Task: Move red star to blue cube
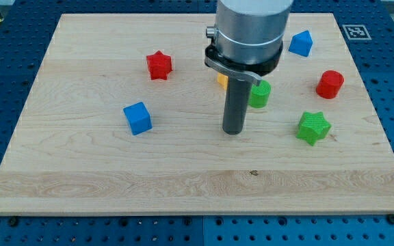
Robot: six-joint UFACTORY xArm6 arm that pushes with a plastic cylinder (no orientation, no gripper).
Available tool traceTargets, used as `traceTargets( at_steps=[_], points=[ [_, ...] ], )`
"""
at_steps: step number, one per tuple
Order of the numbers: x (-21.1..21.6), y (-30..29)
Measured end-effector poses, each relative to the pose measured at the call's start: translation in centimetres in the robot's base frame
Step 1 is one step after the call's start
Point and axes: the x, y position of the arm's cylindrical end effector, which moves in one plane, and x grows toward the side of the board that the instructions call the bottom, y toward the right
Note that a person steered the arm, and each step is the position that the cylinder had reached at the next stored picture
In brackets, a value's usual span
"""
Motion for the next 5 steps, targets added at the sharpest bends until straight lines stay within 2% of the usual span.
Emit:
traceTargets(
  at_steps=[3,5],
  points=[
    [-3.5,-4.4],
    [-8.0,-11.6]
  ],
)
